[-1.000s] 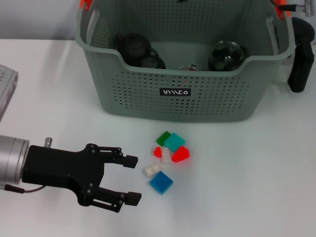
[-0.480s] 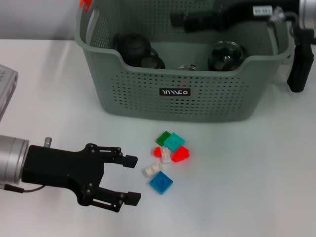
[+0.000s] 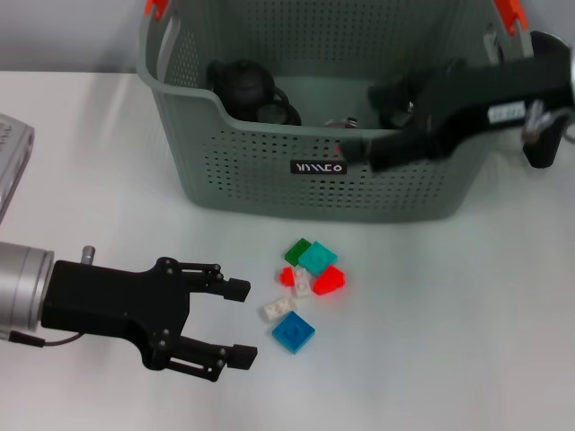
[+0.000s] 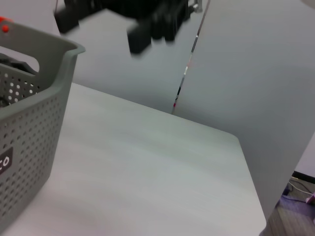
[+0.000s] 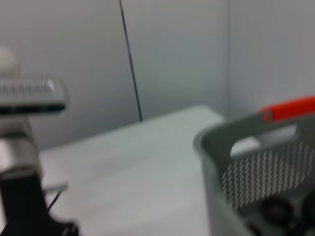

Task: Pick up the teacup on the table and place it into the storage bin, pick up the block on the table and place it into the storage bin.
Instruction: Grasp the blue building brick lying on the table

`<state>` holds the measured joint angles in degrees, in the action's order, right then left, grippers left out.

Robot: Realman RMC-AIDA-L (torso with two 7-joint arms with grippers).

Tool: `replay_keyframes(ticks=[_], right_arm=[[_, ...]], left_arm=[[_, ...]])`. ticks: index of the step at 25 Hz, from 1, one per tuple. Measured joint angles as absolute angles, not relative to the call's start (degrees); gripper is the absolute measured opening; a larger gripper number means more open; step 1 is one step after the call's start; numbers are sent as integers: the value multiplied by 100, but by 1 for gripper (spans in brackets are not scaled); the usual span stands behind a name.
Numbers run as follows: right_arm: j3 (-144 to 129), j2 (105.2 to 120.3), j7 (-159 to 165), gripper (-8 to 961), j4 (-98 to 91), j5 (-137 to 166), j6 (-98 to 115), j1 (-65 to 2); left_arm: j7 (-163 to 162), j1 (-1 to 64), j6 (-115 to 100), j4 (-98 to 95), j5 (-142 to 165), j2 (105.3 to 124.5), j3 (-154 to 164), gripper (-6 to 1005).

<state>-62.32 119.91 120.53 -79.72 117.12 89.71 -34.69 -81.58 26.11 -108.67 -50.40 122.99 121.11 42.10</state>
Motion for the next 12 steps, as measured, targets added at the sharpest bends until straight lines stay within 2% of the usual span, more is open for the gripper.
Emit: replay_keyframes(ticks=[12], right_arm=[[-7265,12019,12377,937,-7877,13093,9749,-3882]], left_arm=[[-8156,2611,-10858,-5036,12318,12111,4229,847]])
